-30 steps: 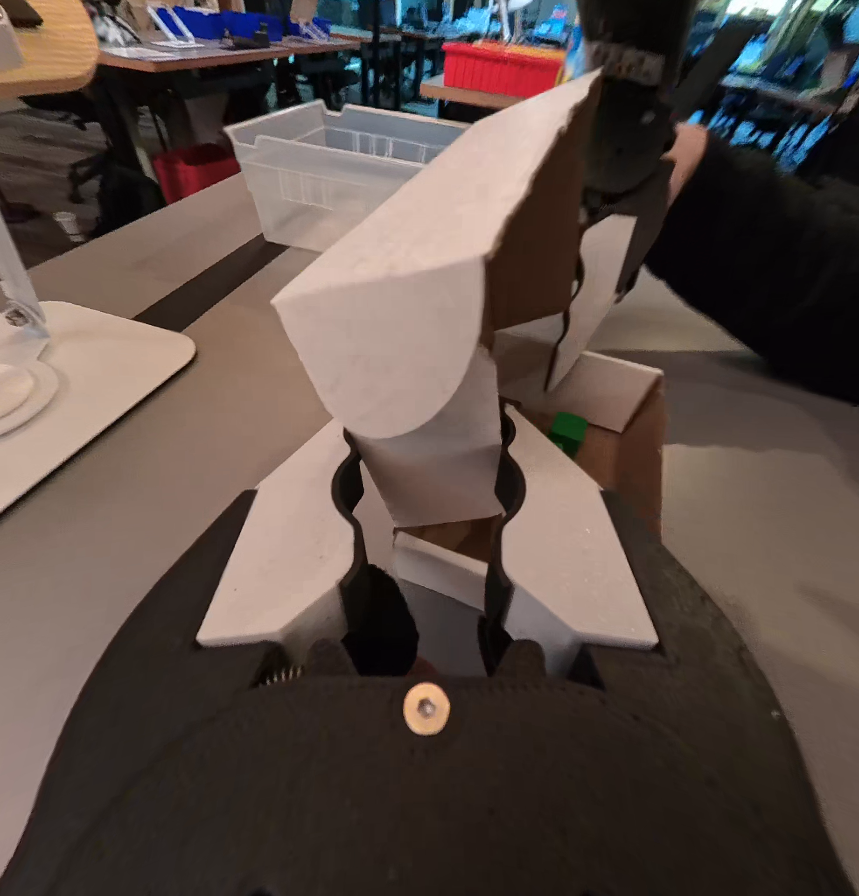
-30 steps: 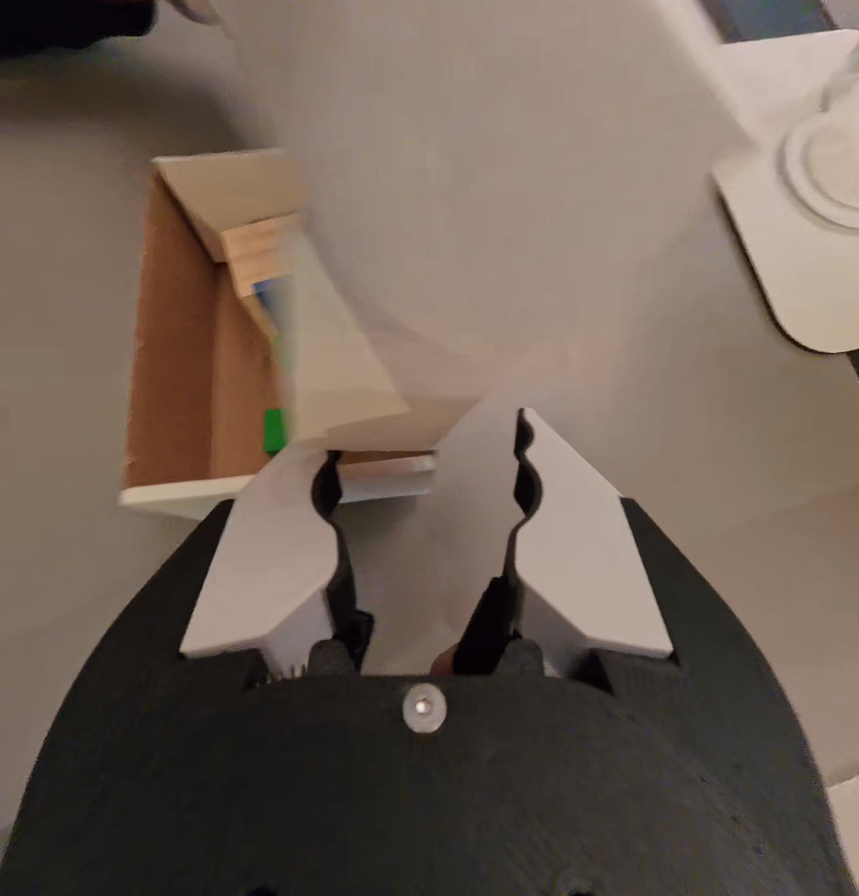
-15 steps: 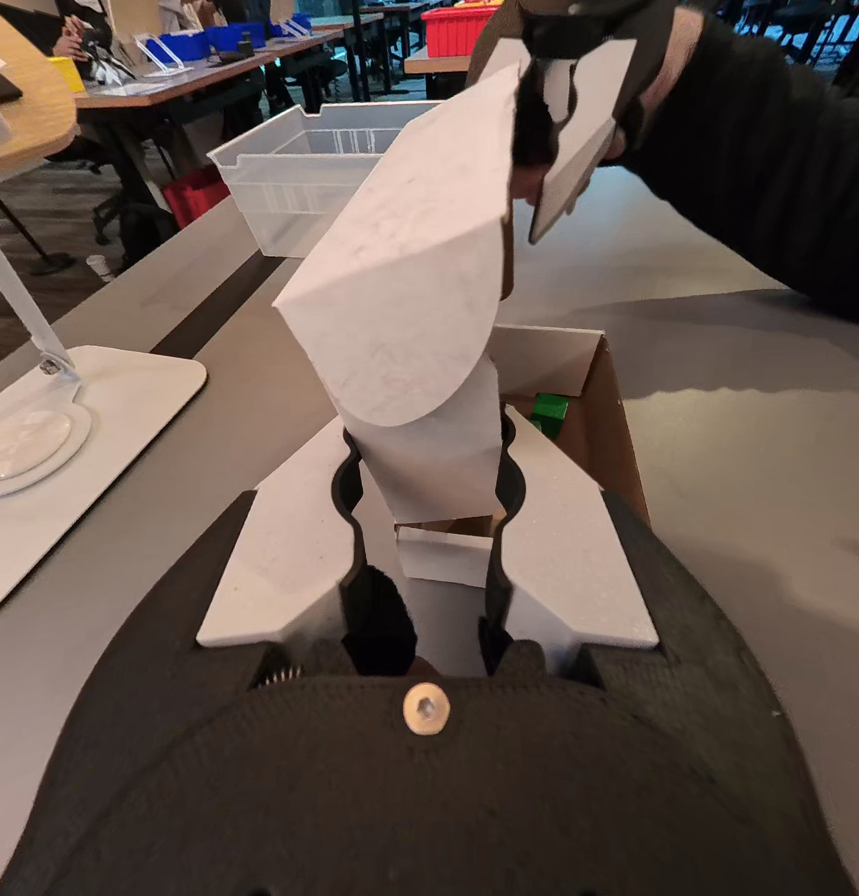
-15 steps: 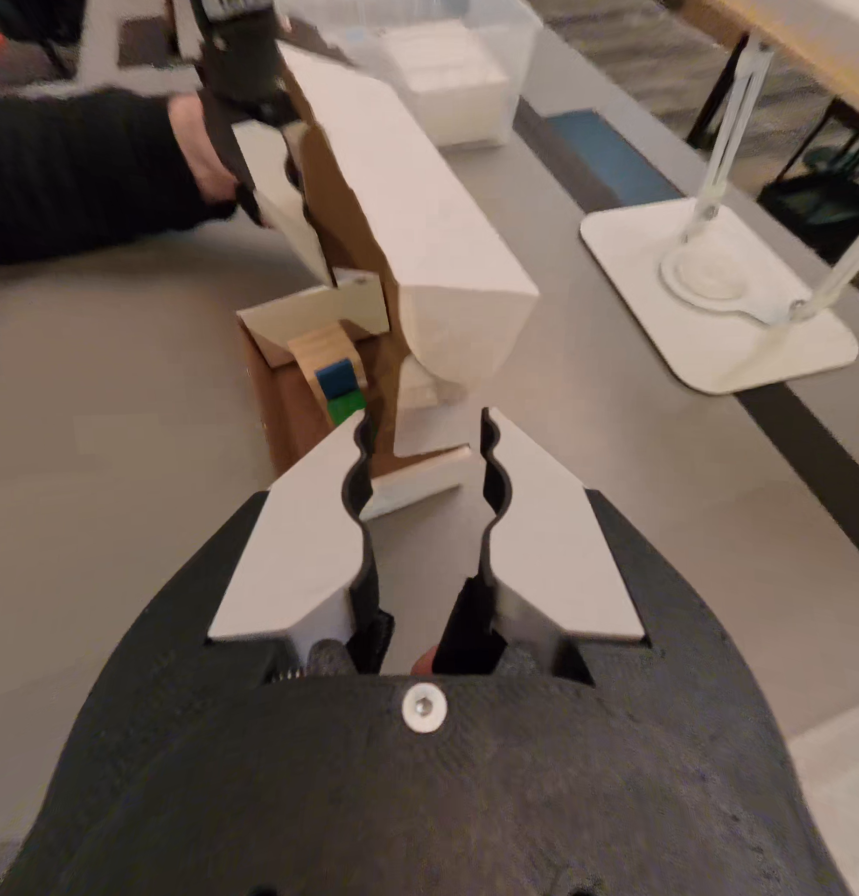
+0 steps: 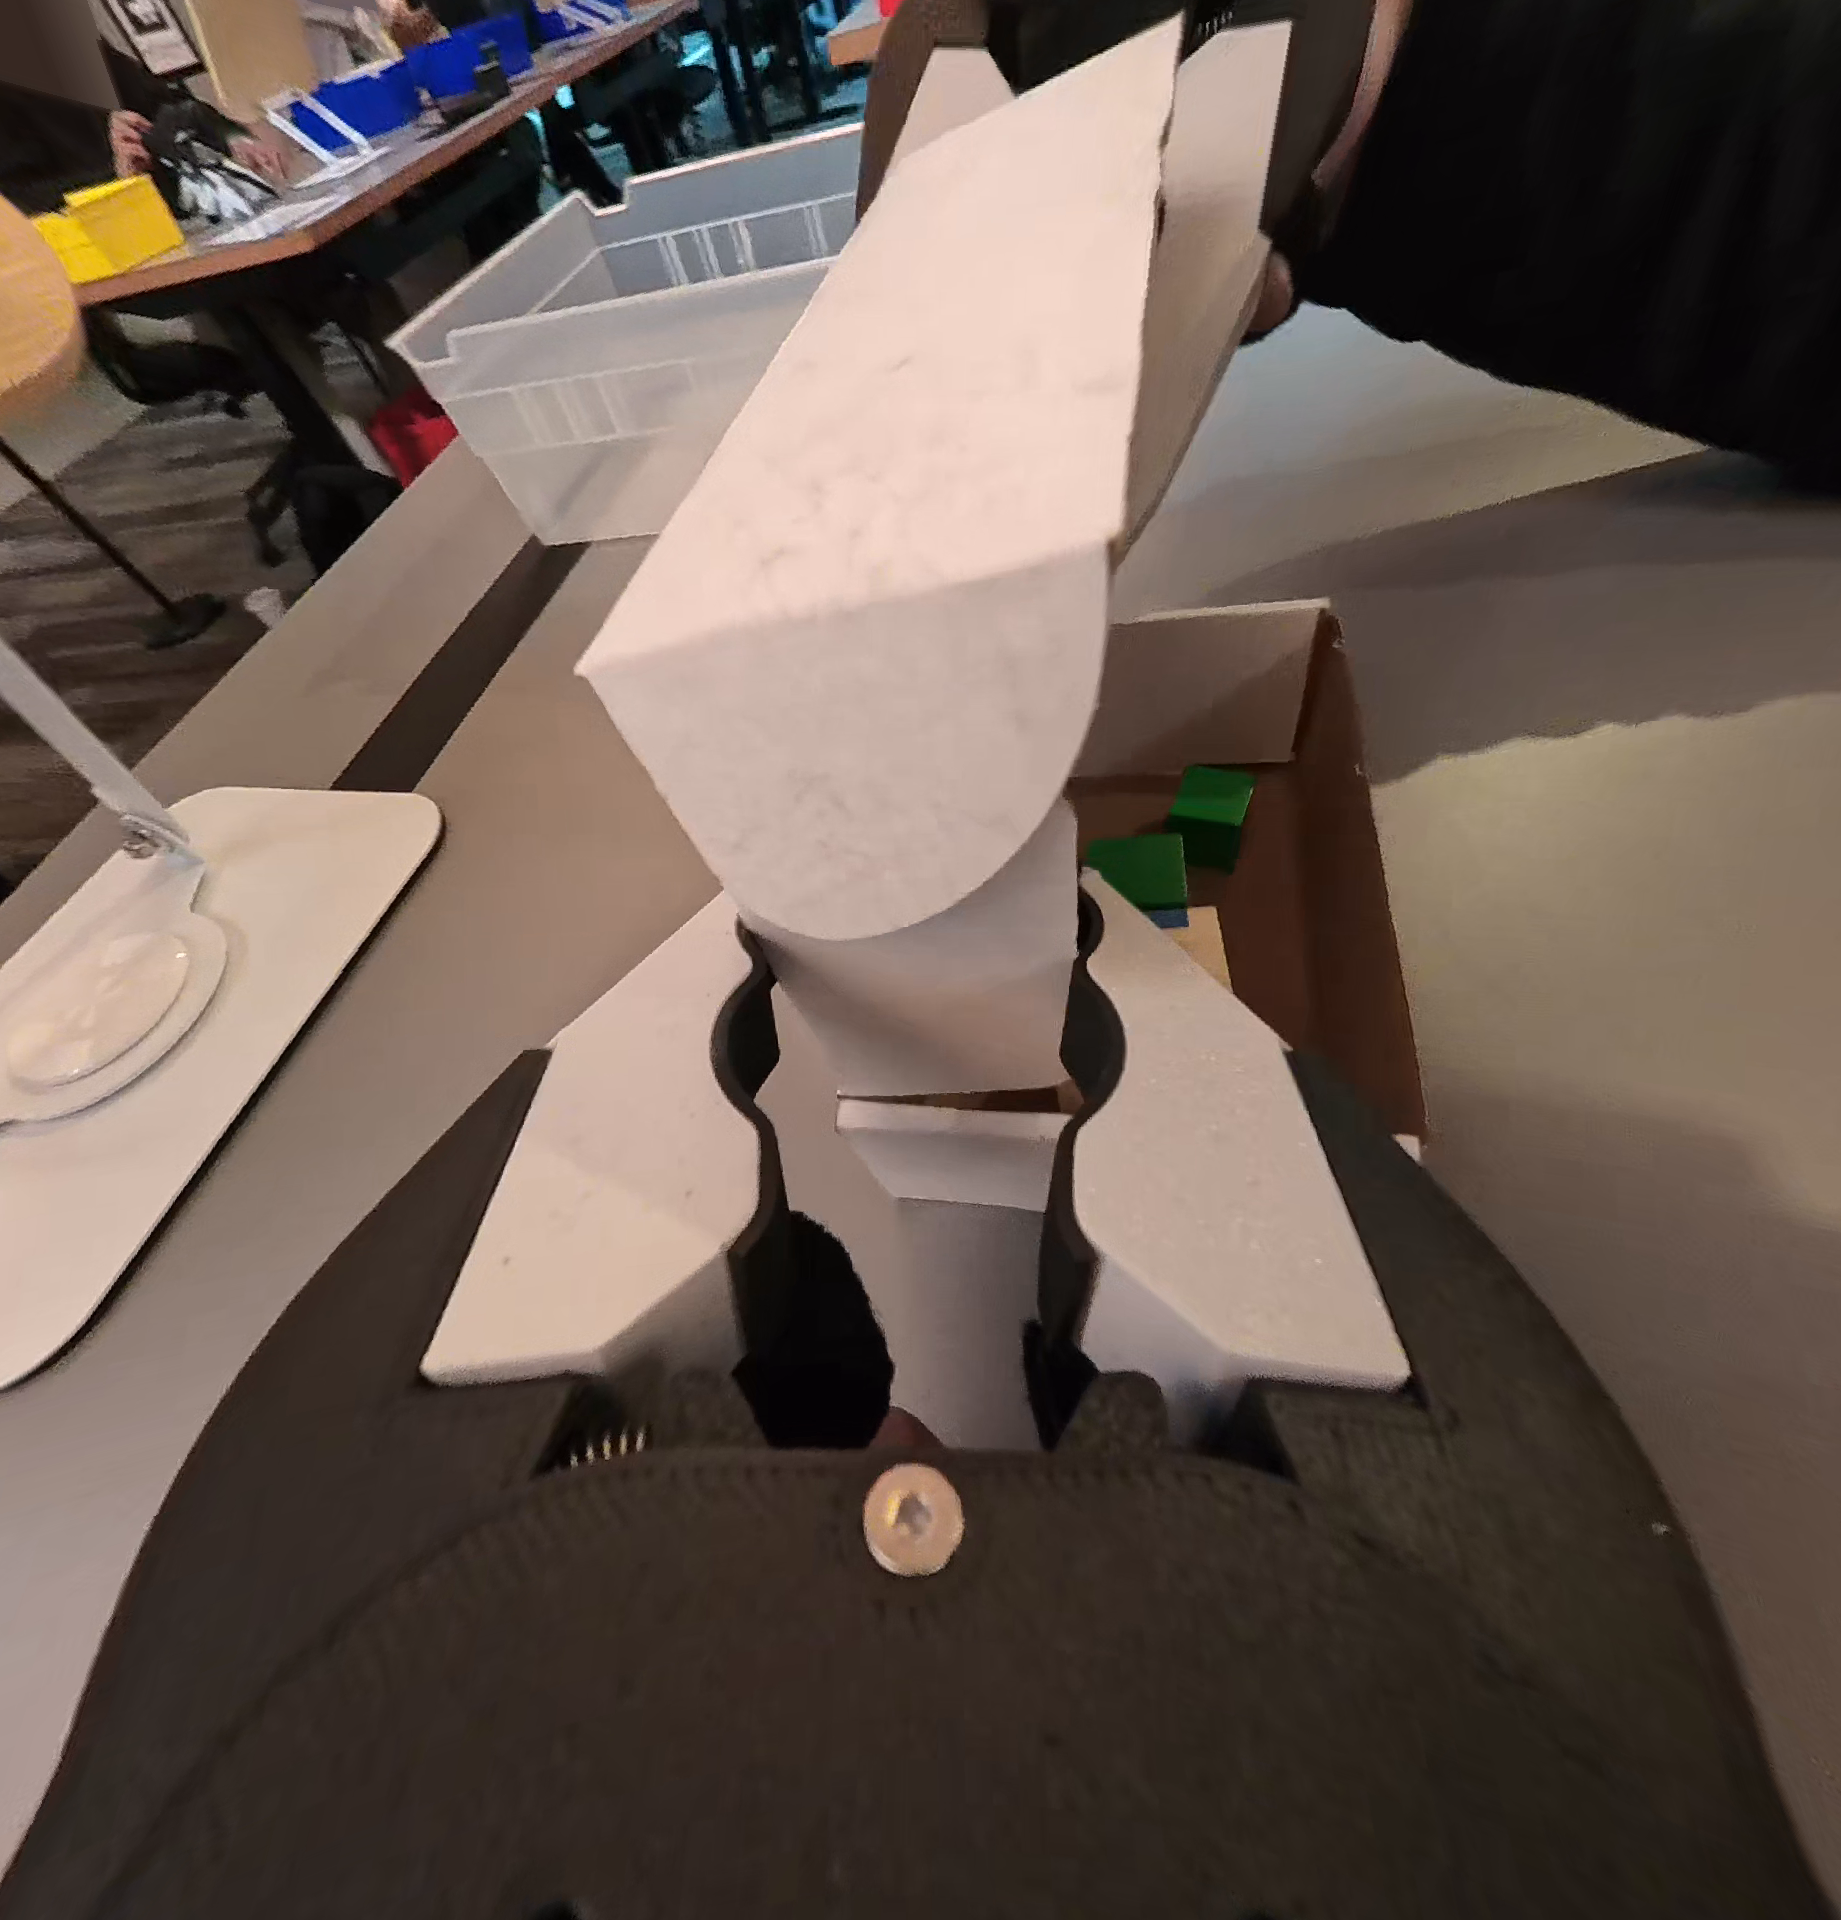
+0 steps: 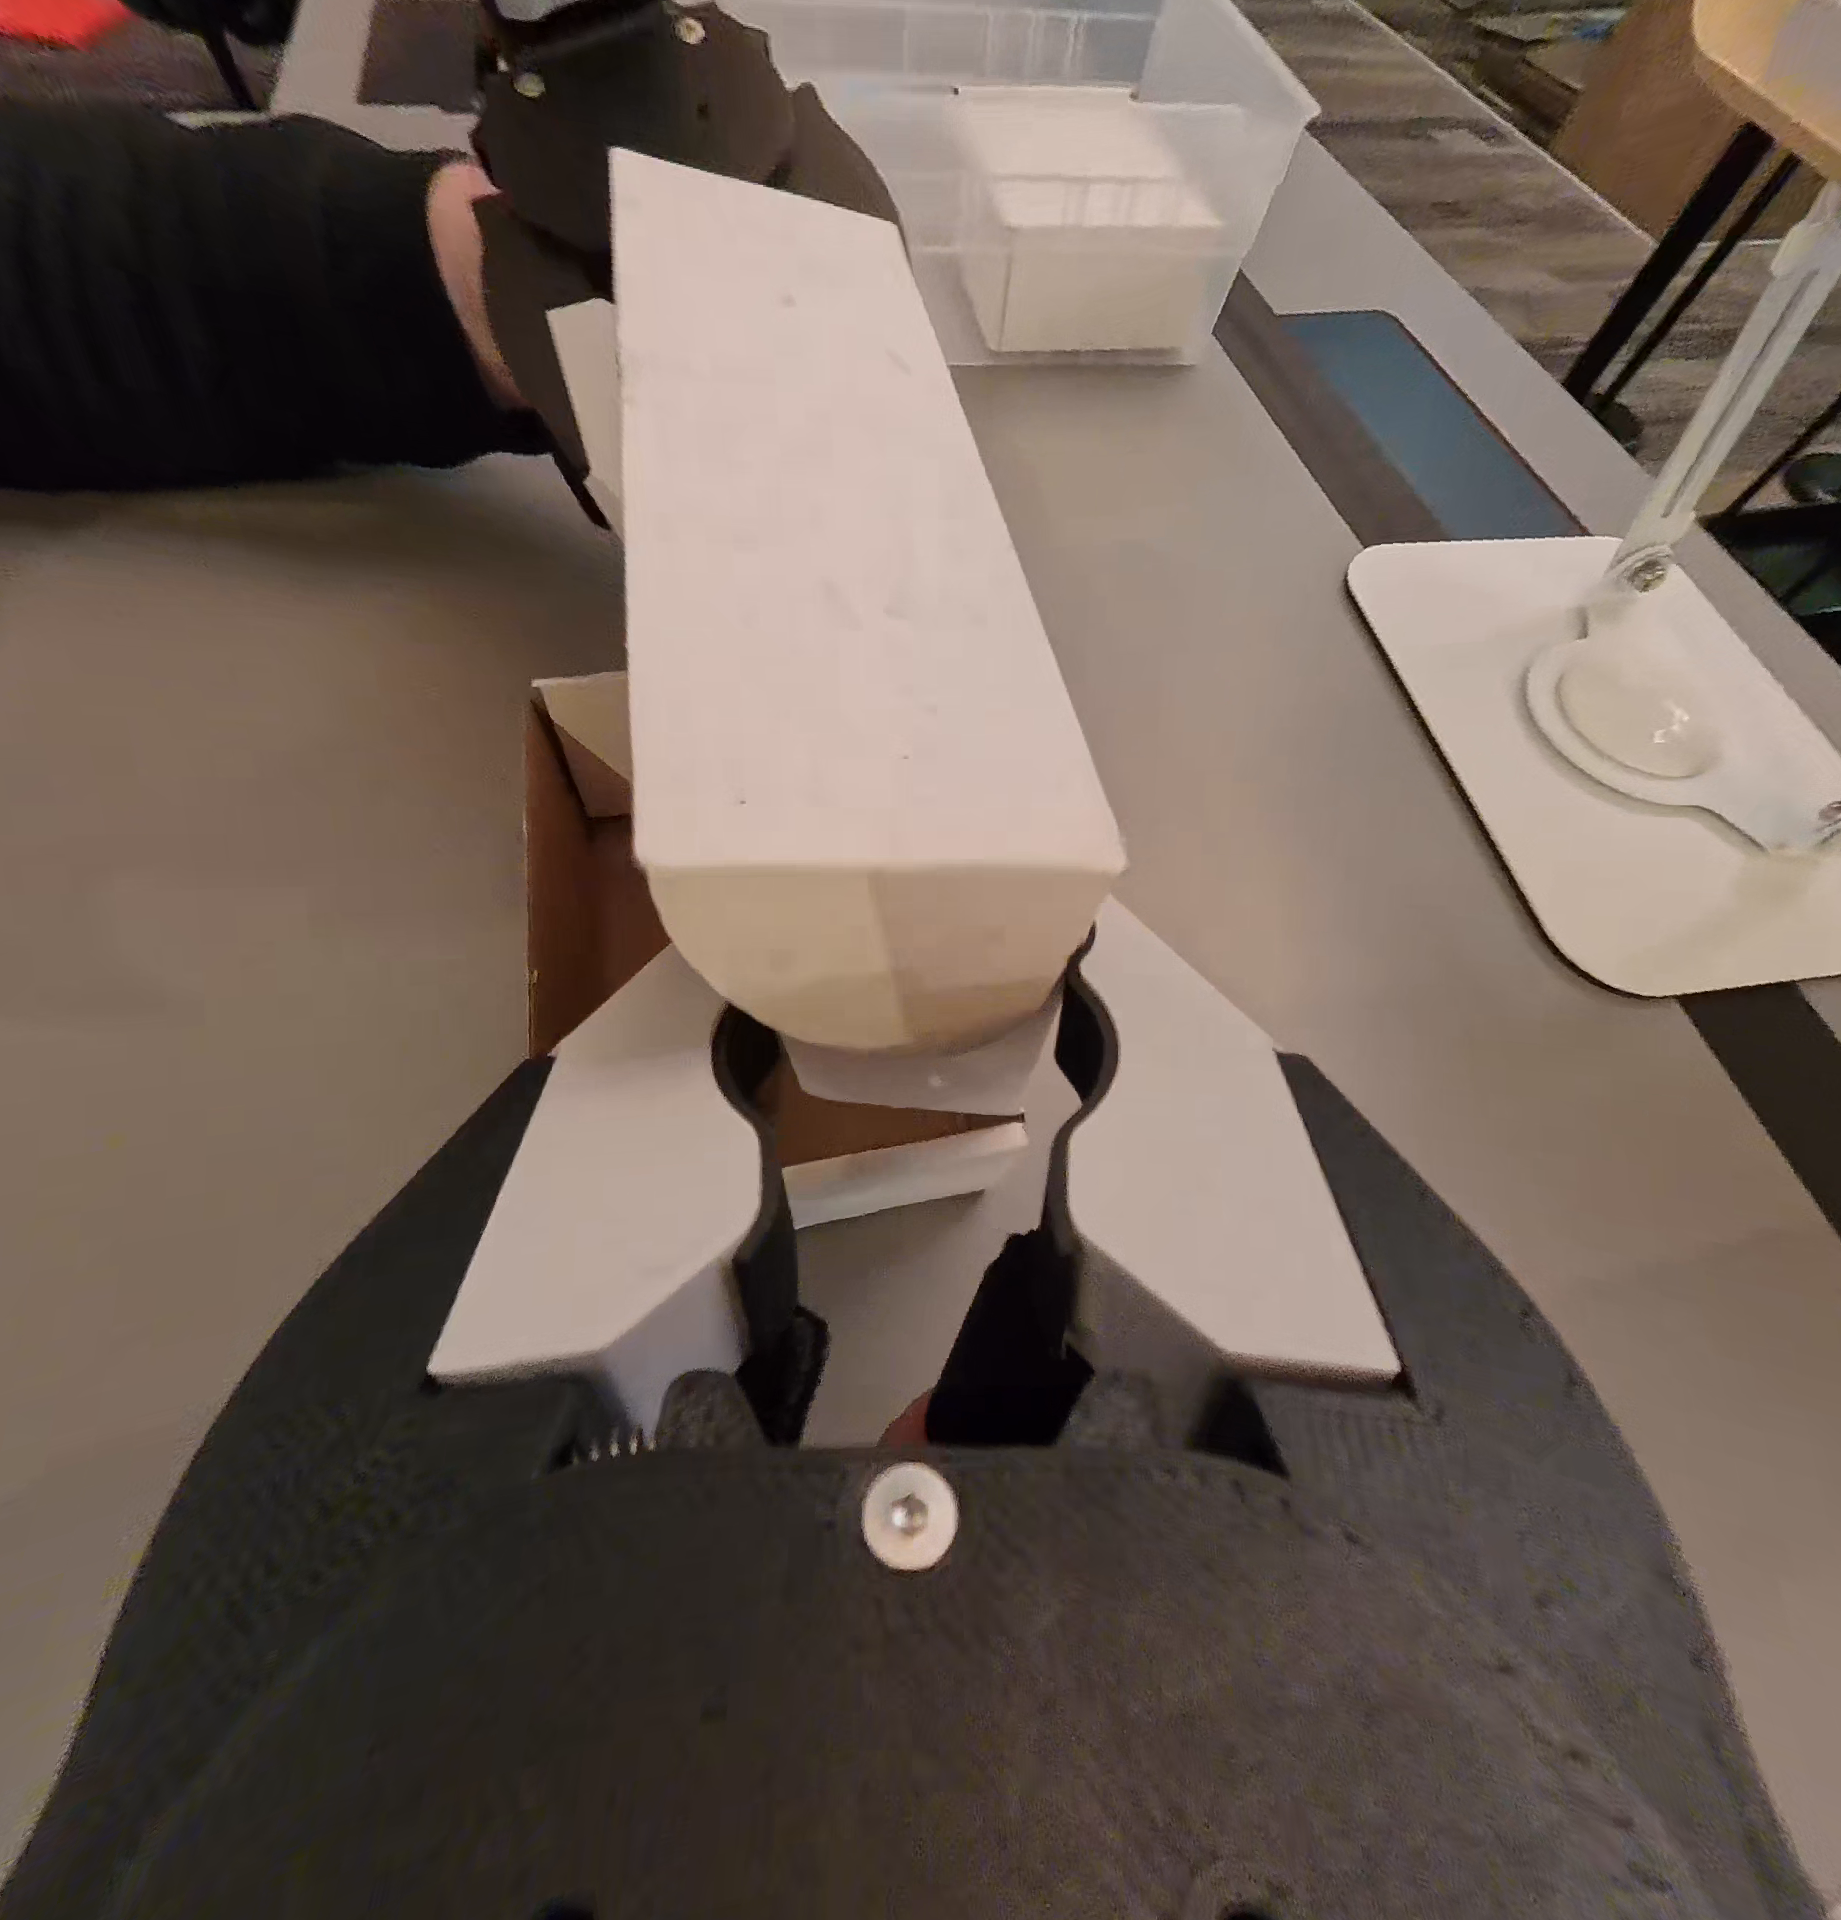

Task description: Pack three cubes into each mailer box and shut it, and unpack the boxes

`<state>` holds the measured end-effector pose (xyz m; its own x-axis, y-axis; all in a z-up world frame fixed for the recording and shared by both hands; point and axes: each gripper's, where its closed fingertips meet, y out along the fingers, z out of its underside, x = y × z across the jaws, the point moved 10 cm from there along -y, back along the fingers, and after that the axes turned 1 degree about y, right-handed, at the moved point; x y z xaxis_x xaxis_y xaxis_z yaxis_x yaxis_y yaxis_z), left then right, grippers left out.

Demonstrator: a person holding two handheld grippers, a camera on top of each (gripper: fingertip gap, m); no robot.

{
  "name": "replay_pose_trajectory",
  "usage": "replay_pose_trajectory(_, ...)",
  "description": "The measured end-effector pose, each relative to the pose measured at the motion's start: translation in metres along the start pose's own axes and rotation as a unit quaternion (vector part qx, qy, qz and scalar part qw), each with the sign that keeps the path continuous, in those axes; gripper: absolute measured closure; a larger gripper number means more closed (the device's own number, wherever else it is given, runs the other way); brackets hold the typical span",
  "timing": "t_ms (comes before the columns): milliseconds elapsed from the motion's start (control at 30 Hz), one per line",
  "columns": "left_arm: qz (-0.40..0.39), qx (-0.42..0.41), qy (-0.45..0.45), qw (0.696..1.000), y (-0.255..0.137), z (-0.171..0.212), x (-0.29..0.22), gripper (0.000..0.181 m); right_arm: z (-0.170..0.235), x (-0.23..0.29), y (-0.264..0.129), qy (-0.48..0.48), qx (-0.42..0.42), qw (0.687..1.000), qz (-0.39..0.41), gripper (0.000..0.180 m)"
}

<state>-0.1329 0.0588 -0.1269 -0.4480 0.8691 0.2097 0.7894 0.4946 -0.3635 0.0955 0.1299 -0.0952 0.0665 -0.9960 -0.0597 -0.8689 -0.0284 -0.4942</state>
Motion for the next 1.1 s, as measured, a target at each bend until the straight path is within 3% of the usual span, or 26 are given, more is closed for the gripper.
replay_pose_trajectory(133,-0.014,0.025,0.017,0.999,0.005,0.003,-0.018,0.126,0.008,0.016,0.001,-0.037,-0.002,0.999,0.027,0.128)
replay_pose_trajectory(300,0.034,0.037,0.020,0.999,0.006,0.007,-0.026,0.115,0.016,0.034,0.001,-0.098,0.026,0.993,0.057,0.126)
replay_pose_trajectory(433,0.076,0.043,-0.029,0.996,-0.001,0.005,-0.026,0.080,0.020,0.040,0.000,-0.120,0.047,0.988,0.080,0.125)
replay_pose_trajectory(533,0.063,0.027,-0.048,0.997,-0.017,0.000,-0.024,0.074,0.021,0.044,0.000,-0.134,0.056,0.985,0.089,0.125)
replay_pose_trajectory(700,0.025,-0.027,0.048,0.998,-0.036,-0.024,-0.056,0.089,0.020,0.054,0.004,-0.170,0.086,0.977,0.101,0.121)
replay_pose_trajectory(833,-0.027,0.018,0.124,0.992,-0.025,-0.026,-0.074,0.115,0.024,0.063,0.007,-0.174,0.108,0.975,0.091,0.107)
replay_pose_trajectory(1100,-0.026,0.048,0.139,0.989,-0.021,-0.022,-0.086,0.115,0.026,0.076,-0.005,-0.159,0.101,0.980,0.063,0.102)
